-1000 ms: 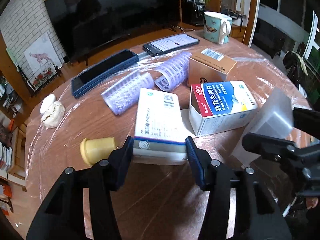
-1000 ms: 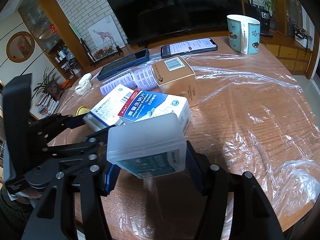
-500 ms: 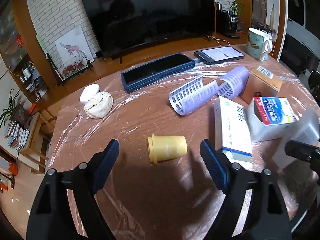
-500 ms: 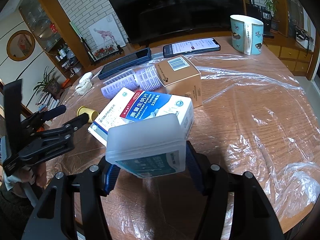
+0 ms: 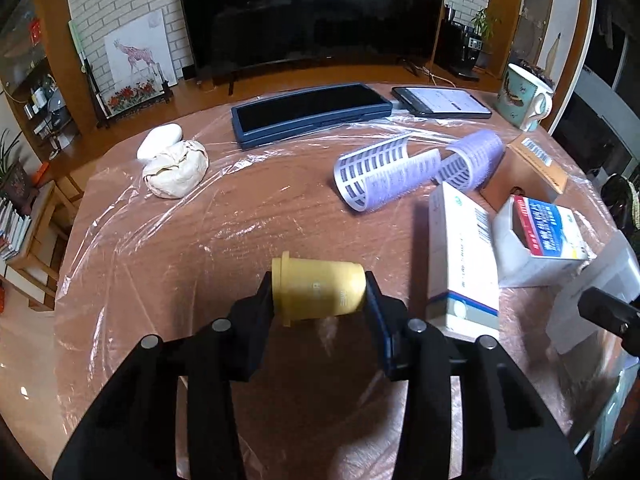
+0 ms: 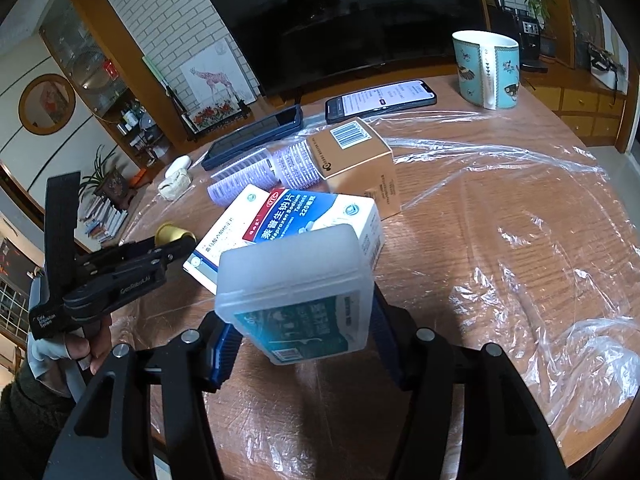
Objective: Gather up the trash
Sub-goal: 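Grasp the small yellow cup with the left gripper while the right holds the plastic box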
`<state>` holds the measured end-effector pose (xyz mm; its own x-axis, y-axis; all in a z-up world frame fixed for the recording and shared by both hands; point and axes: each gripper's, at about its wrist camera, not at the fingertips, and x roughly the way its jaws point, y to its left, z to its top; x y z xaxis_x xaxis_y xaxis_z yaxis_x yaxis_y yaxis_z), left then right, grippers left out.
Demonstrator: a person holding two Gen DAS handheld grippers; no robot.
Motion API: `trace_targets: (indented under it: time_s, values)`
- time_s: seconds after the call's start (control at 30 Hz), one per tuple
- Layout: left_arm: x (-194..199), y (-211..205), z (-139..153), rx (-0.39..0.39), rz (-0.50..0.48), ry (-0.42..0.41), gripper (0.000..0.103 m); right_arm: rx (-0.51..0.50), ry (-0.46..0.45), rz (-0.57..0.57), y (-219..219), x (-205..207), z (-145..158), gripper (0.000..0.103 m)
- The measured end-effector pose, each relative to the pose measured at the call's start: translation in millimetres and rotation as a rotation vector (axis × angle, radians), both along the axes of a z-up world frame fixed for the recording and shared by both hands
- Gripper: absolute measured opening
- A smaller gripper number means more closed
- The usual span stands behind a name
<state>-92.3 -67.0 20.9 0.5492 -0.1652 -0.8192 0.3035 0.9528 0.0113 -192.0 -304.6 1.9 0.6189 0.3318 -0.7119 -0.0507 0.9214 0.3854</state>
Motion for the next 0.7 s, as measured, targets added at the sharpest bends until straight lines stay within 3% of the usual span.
trace_targets:
  time_s: [0.27, 0.7]
  values:
    - [-24.9, 0.8, 18.2, -0.045, -0.012, -0.015, 0.044, 0.042, -0.024, 0.042, -4.6, -5.5, 12.7, 0.057]
    - [-77.5, -18.4, 35.1, -0.014, -0.021, -0.060, 0.044, 0.045, -0.036, 0.131, 0.0, -38.5, 25.5, 0.057]
